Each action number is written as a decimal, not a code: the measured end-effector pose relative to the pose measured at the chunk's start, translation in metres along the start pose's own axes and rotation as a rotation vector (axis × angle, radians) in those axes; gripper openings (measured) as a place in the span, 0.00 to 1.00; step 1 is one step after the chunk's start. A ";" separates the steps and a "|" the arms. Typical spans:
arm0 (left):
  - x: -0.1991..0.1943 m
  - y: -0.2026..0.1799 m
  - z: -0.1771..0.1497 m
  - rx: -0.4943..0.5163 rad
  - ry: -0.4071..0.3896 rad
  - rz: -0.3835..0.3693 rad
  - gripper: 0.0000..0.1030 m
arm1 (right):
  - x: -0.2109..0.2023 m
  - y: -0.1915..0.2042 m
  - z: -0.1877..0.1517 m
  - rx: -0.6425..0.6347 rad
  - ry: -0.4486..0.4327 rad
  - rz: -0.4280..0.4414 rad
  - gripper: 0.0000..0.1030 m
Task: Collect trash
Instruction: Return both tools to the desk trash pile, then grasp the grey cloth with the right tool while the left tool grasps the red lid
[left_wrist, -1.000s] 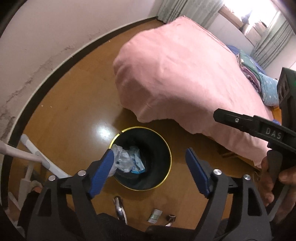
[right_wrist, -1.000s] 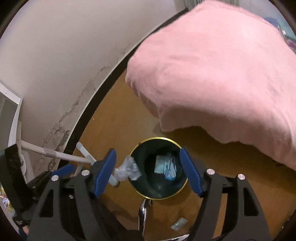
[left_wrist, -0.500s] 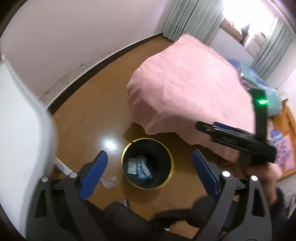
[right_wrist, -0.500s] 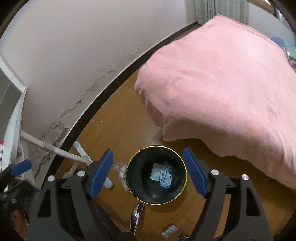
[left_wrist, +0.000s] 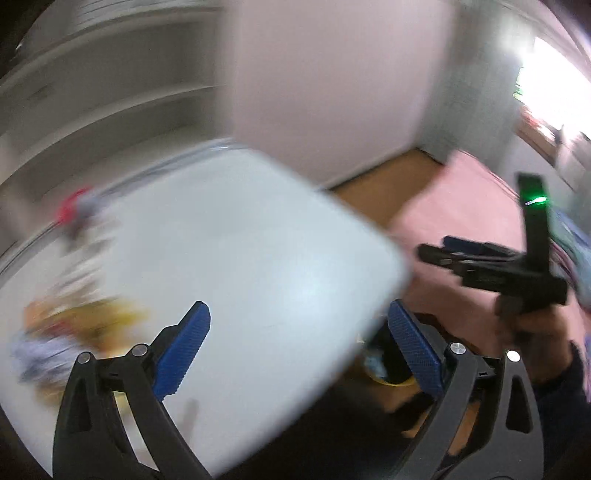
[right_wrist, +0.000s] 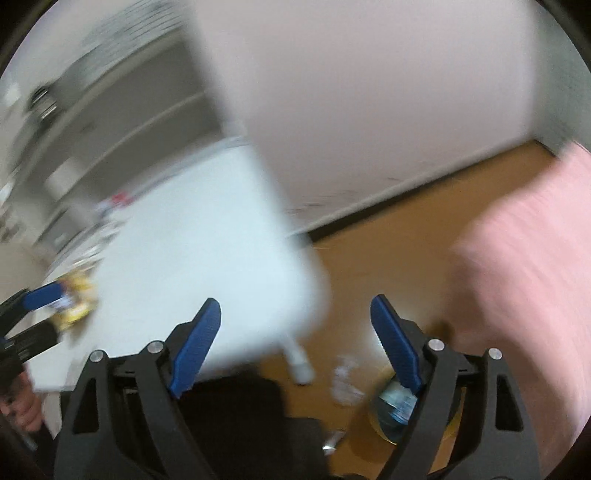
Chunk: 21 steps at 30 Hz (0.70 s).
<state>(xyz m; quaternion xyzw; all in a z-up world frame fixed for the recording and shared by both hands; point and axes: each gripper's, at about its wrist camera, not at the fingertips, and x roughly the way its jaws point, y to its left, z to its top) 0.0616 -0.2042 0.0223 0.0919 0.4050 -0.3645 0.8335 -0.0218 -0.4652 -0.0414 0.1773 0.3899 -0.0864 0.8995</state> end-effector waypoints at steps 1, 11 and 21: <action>-0.007 0.028 -0.005 -0.042 0.002 0.043 0.91 | 0.013 0.031 0.011 -0.048 0.020 0.060 0.78; -0.089 0.234 -0.054 -0.372 -0.043 0.321 0.91 | 0.123 0.243 0.088 -0.318 0.139 0.281 0.78; -0.049 0.294 -0.024 -0.353 0.032 0.342 0.91 | 0.235 0.335 0.151 -0.488 0.224 0.242 0.52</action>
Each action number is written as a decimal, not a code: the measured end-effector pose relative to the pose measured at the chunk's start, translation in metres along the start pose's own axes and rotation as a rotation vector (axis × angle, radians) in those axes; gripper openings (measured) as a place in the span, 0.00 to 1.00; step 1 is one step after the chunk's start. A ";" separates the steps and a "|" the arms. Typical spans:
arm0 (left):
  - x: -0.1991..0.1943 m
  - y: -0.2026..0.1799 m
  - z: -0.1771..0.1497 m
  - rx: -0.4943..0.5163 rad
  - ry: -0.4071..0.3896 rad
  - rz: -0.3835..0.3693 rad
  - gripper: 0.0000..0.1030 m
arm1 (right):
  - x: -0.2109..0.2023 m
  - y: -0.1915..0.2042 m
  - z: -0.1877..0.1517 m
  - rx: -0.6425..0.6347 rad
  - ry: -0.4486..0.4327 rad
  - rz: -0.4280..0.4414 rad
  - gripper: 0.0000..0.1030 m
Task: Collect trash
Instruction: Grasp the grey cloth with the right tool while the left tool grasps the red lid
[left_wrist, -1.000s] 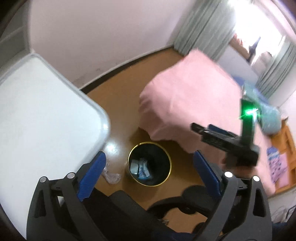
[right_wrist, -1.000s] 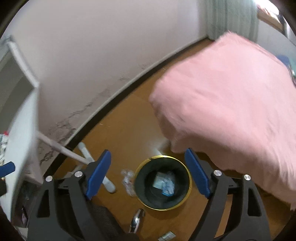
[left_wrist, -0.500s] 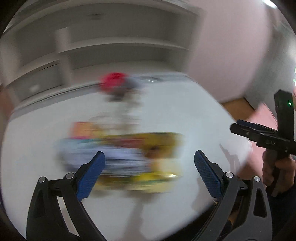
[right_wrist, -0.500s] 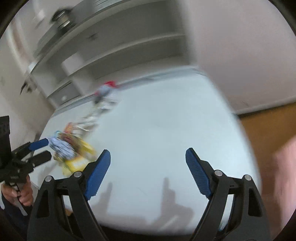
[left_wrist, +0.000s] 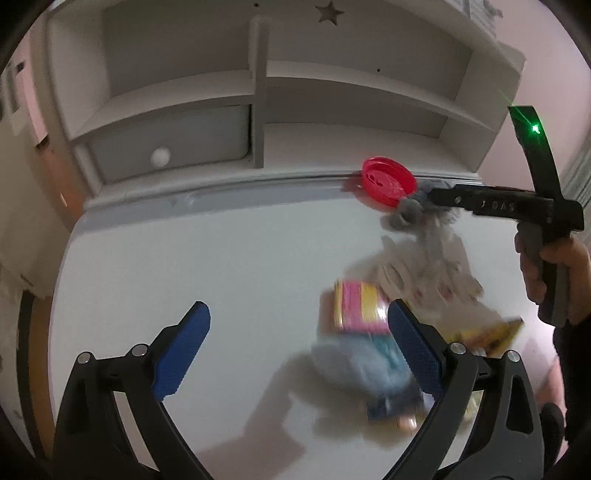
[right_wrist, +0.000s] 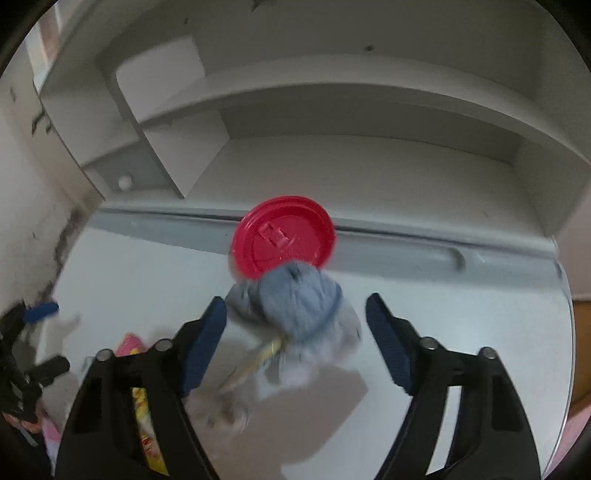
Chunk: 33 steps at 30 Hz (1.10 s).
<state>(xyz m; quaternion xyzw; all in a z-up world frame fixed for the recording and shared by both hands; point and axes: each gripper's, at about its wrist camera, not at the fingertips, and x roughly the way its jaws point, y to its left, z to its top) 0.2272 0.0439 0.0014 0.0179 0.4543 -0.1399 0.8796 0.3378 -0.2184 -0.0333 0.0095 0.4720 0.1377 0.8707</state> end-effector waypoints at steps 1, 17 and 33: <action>0.006 -0.001 0.008 0.007 0.006 -0.015 0.91 | 0.007 0.004 0.002 -0.020 0.023 -0.001 0.29; 0.101 -0.088 0.119 0.109 0.003 -0.031 0.90 | -0.102 -0.048 -0.054 0.080 -0.181 0.059 0.12; 0.163 -0.098 0.134 0.034 0.199 -0.011 0.24 | -0.170 -0.108 -0.162 0.218 -0.222 0.025 0.12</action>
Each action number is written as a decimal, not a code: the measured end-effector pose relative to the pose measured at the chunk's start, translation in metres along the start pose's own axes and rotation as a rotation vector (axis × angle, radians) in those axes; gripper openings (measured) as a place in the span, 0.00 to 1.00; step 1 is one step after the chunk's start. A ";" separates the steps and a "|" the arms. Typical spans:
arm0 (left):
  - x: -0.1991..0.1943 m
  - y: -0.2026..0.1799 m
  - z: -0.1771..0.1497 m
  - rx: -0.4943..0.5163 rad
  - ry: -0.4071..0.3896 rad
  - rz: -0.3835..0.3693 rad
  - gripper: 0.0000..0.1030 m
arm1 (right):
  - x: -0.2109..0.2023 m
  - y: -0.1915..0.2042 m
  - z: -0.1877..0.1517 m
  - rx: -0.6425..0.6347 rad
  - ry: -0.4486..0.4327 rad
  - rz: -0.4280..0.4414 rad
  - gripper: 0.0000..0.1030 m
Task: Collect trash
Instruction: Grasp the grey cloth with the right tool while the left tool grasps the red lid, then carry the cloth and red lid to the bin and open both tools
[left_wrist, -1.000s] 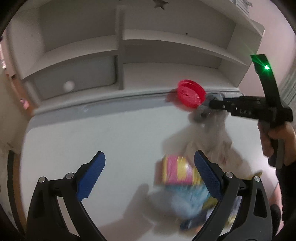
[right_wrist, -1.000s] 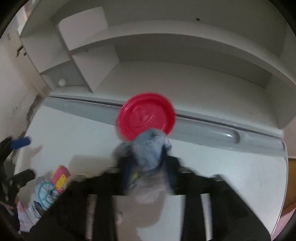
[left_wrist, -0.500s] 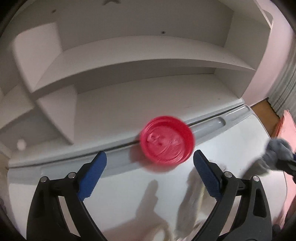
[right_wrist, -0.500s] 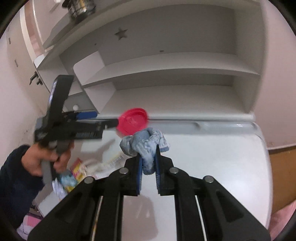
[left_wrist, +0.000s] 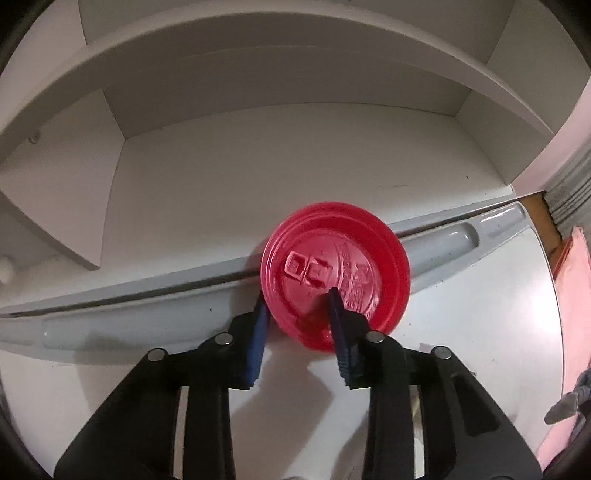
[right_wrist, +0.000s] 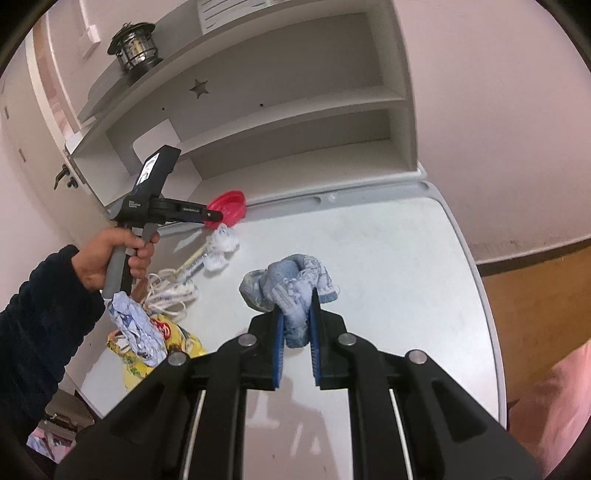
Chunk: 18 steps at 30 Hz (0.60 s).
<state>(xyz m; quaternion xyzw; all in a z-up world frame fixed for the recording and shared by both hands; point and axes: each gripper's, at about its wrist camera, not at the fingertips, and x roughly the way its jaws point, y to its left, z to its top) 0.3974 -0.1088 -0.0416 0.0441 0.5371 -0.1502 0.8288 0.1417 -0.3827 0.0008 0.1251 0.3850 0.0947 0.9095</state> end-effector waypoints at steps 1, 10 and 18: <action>-0.006 -0.003 -0.001 0.009 -0.013 0.010 0.17 | -0.003 -0.002 -0.003 0.010 -0.004 -0.001 0.12; -0.094 -0.026 -0.020 0.072 -0.157 0.063 0.02 | -0.053 -0.026 -0.039 0.122 -0.084 -0.062 0.11; -0.175 -0.079 -0.077 0.176 -0.301 0.039 0.02 | -0.114 -0.061 -0.085 0.240 -0.156 -0.185 0.11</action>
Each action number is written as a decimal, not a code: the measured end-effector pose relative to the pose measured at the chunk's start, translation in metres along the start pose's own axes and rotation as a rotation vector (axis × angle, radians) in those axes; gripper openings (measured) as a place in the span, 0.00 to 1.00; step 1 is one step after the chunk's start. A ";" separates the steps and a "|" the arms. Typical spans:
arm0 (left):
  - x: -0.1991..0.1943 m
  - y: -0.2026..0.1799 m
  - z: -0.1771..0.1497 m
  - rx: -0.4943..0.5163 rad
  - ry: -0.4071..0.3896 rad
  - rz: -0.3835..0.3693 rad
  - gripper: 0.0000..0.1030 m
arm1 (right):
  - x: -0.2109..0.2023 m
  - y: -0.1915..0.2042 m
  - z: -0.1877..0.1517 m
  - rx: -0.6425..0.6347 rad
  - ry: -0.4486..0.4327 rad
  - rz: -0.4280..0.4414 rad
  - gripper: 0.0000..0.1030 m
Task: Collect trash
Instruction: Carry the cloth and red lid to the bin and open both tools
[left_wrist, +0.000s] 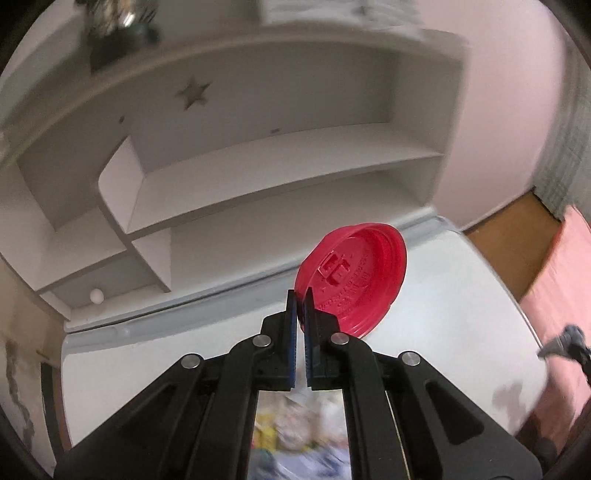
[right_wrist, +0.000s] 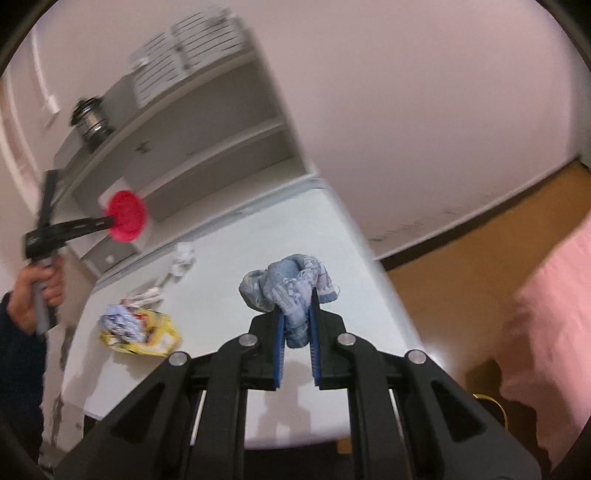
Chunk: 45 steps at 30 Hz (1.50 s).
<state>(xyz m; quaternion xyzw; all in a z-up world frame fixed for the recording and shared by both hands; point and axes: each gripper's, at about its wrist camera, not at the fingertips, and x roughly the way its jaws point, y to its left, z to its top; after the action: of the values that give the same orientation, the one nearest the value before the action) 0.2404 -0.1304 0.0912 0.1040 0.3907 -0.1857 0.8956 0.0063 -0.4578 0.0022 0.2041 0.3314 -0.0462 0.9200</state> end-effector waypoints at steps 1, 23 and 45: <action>-0.008 -0.010 -0.004 0.011 -0.012 -0.024 0.02 | -0.005 -0.010 -0.004 0.021 -0.002 -0.019 0.11; 0.042 -0.411 -0.192 0.406 0.233 -0.658 0.02 | -0.037 -0.270 -0.153 0.444 0.234 -0.508 0.11; 0.146 -0.479 -0.260 0.508 0.440 -0.596 0.02 | -0.001 -0.305 -0.183 0.516 0.423 -0.553 0.20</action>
<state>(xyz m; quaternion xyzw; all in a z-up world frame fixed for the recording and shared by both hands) -0.0378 -0.5167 -0.2112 0.2407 0.5267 -0.4989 0.6447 -0.1696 -0.6620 -0.2297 0.3360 0.5325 -0.3293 0.7037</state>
